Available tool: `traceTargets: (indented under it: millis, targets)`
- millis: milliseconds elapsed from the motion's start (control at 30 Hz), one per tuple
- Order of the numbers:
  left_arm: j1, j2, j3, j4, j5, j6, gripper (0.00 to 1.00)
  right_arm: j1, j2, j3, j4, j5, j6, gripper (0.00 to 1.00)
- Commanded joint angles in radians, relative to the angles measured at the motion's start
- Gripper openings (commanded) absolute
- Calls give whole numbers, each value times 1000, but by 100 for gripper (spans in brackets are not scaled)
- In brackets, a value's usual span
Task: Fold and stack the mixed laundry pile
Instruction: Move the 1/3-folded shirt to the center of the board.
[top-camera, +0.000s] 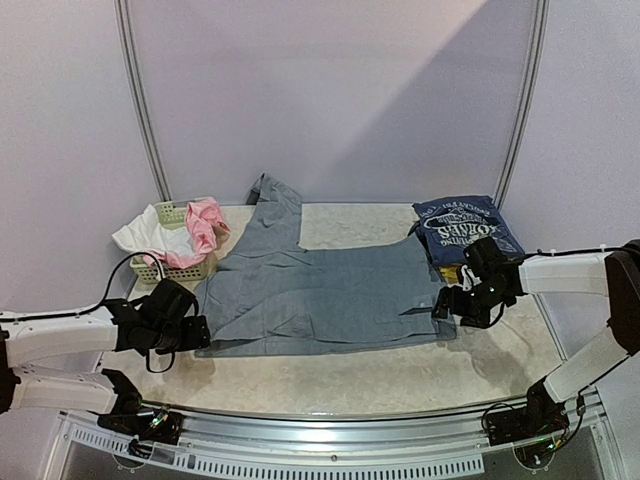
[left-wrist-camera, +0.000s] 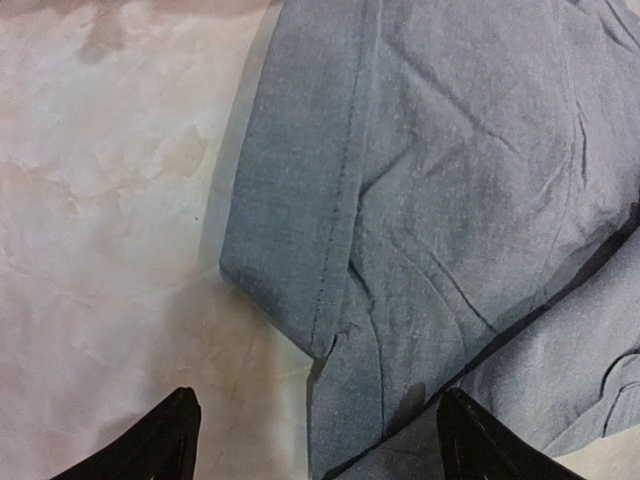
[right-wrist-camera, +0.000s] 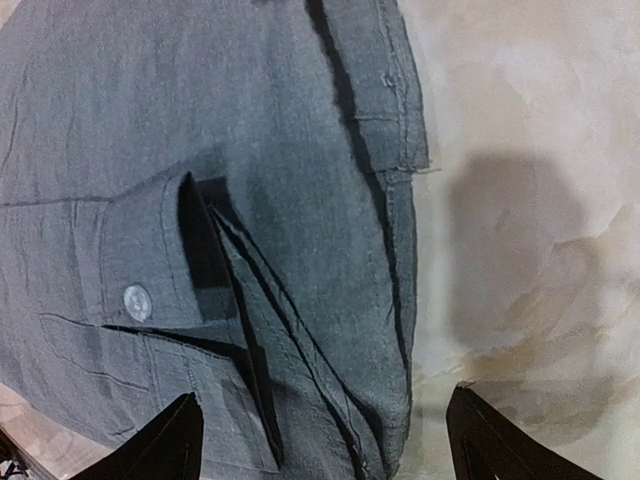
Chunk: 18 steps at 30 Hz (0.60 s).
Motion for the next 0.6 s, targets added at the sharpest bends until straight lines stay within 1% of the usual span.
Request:
traceTargets:
  millis: [0,133,200,233,267,300,400,500,567]
  targets:
    - [12,61,-11,73,50,-4,81,-4,34,-16,37,-34,2,83]
    - [12,134,-18,149,78,-5,76,-4,58,-14,45,-66,-12,72]
    - [12,171,-18,182,79,-2,69,-4,72,-12,54,-84,-17,69]
    - [12,188,-19,198,80,2,63,-5,78,-12,57,-89,-20,66]
    - [12,205,-20,214,81,5,56,-4,83,-10,61,-95,-21,61]
    - [11,218,-20,228,83,9,46,-4,89,-10,64,-100,-22,55]
    - [12,241,-18,256,95,16,22,-4,98,-6,68,-115,-26,33]
    - [10,230,-15,255,95,26,5,-4,98,-1,63,-119,-30,15]
    - [10,211,-11,228,90,33,0,-4,98,6,53,-121,-33,5]
